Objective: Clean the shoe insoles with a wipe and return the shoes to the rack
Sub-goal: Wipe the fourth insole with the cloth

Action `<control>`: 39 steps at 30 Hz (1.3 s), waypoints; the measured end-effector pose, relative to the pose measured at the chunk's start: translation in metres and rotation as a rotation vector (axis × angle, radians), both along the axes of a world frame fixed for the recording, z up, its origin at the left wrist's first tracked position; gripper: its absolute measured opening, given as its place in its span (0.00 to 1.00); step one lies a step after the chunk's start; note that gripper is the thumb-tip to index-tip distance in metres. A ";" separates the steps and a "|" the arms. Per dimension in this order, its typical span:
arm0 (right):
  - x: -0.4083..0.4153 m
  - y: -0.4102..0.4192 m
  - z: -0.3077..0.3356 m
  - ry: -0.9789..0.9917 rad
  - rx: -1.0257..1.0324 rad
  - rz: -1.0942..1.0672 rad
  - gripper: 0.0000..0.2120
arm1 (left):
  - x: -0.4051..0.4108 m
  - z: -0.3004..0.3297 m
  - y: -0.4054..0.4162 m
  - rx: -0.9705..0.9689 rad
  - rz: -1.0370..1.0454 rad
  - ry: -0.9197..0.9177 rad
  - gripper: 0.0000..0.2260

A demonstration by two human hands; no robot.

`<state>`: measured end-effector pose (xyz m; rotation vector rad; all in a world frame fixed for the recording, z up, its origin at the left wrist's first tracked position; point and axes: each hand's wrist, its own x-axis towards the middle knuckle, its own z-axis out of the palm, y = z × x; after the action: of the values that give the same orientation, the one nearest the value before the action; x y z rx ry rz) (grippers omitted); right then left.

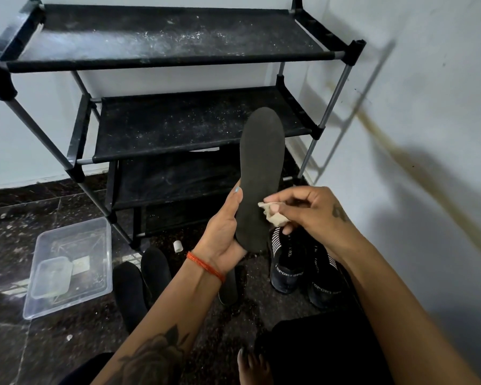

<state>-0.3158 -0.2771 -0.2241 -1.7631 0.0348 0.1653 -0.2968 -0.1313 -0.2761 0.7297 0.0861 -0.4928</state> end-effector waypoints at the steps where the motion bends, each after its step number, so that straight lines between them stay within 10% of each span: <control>1: 0.001 0.002 -0.001 -0.021 -0.036 -0.032 0.08 | 0.000 0.000 0.000 -0.003 -0.001 -0.001 0.18; 14: -0.011 0.005 0.005 0.147 -0.234 0.572 0.04 | 0.000 0.000 0.001 -0.087 -0.010 0.040 0.18; 21: -0.005 -0.002 0.007 -0.015 -0.206 0.244 0.04 | 0.002 -0.002 0.002 -0.010 -0.008 -0.006 0.19; 39: -0.007 0.011 0.003 0.043 -0.273 0.370 0.04 | 0.002 -0.005 0.002 -0.017 -0.014 -0.009 0.18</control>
<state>-0.3226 -0.2663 -0.2210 -2.0266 -0.2504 0.4859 -0.2949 -0.1292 -0.2812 0.7163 0.0682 -0.5031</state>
